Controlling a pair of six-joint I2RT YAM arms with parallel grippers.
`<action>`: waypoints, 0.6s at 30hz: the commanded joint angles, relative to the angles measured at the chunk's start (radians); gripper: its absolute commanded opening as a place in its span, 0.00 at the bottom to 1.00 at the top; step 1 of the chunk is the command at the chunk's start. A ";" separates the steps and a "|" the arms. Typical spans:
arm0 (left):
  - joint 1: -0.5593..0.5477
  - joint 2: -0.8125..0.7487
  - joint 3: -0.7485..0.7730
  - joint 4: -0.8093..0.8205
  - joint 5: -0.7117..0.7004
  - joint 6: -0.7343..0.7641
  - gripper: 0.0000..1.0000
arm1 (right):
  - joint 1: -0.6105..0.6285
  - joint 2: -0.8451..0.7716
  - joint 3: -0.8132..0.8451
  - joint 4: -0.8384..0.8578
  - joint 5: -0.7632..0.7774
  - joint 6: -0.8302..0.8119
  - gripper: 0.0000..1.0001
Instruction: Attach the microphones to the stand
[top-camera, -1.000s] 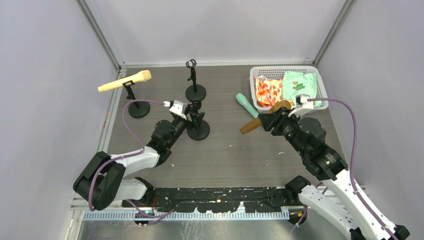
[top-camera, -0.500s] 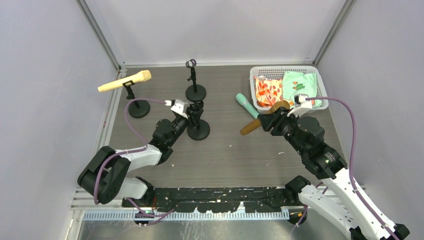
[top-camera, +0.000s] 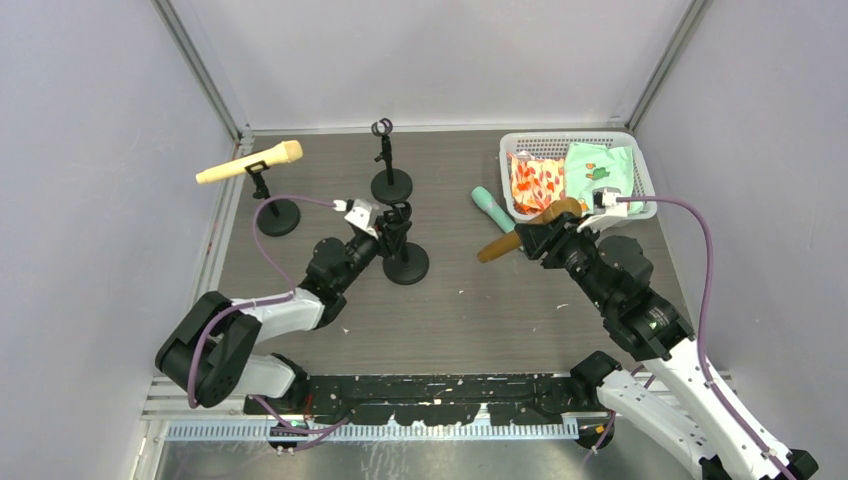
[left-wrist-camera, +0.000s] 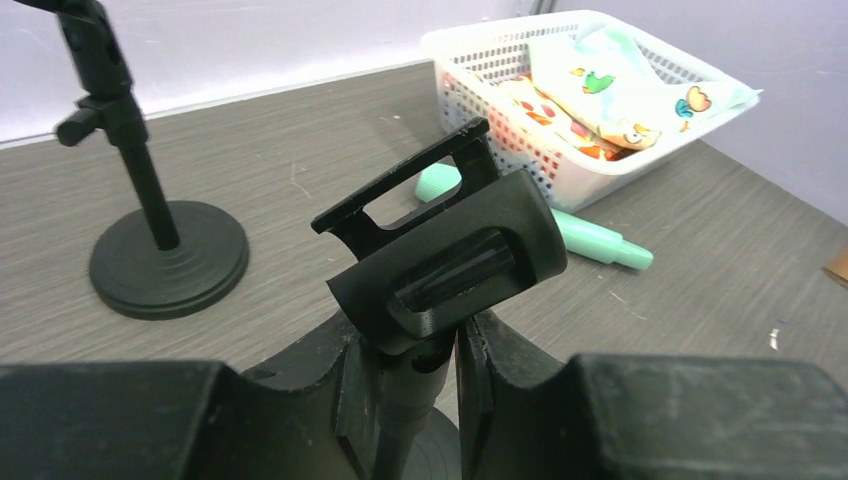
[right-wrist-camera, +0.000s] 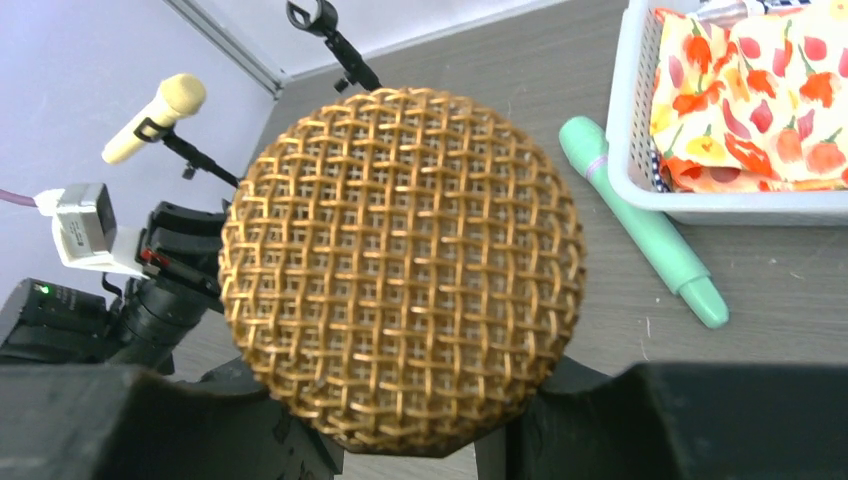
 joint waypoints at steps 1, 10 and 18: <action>-0.052 -0.022 0.006 -0.003 0.063 -0.111 0.00 | -0.002 -0.018 -0.038 0.199 0.013 0.003 0.01; -0.127 0.003 -0.039 0.034 -0.027 -0.177 0.00 | -0.002 -0.056 -0.128 0.440 -0.041 -0.013 0.01; -0.250 0.058 0.002 0.015 -0.182 -0.195 0.00 | -0.001 -0.033 -0.178 0.692 -0.098 -0.028 0.01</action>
